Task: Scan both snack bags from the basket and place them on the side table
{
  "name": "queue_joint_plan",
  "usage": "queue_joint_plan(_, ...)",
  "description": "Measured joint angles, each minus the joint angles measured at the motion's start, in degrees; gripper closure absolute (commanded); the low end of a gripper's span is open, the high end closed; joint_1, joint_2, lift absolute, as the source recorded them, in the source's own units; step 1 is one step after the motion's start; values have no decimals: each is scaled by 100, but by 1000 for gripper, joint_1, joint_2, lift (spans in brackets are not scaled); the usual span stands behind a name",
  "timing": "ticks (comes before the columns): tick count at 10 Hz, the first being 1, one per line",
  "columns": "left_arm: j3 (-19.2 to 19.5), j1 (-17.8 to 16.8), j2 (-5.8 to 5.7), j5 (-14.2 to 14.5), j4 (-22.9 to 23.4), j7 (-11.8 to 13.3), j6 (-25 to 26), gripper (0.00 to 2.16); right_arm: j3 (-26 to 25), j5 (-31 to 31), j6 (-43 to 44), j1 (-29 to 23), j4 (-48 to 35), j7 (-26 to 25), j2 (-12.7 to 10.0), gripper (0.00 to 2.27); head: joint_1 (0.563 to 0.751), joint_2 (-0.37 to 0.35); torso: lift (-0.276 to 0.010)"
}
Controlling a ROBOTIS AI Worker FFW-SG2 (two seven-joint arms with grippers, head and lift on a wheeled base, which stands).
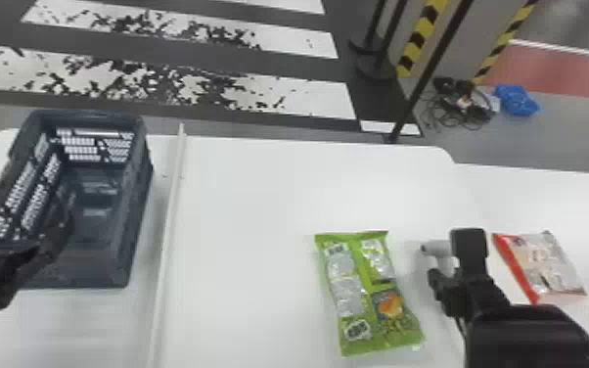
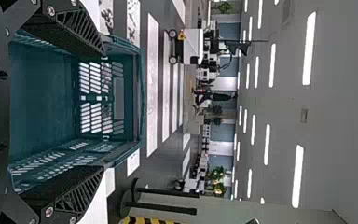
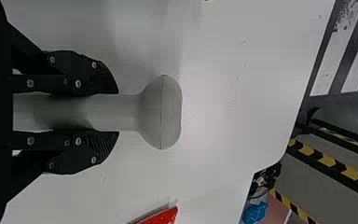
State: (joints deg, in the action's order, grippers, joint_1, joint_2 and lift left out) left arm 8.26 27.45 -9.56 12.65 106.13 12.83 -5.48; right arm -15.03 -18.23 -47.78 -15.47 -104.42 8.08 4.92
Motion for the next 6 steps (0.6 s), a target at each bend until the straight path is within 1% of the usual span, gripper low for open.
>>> queue_joint_plan(1,0,-3,-2,0,-3,0,-1,137,-3,14,32,0,1,-8,-1,319,695,-206,-75)
queue_joint_plan(3,0,-9,-2,7,-4,-1,1,137,-23,37,51,-5,-11,-7,-10,130,695,-205,-75)
queue_joint_plan(5,0,-10,-3,9,-4,-2,5,137,-80,80,24,-116,-256,-21,-46,120,695,-208,-75)
queue_joint_plan(6,0,-6,-8,9,-4,-2,9,137,-151,307,6,-266,-588,-10,-66,120,695,-203,-75)
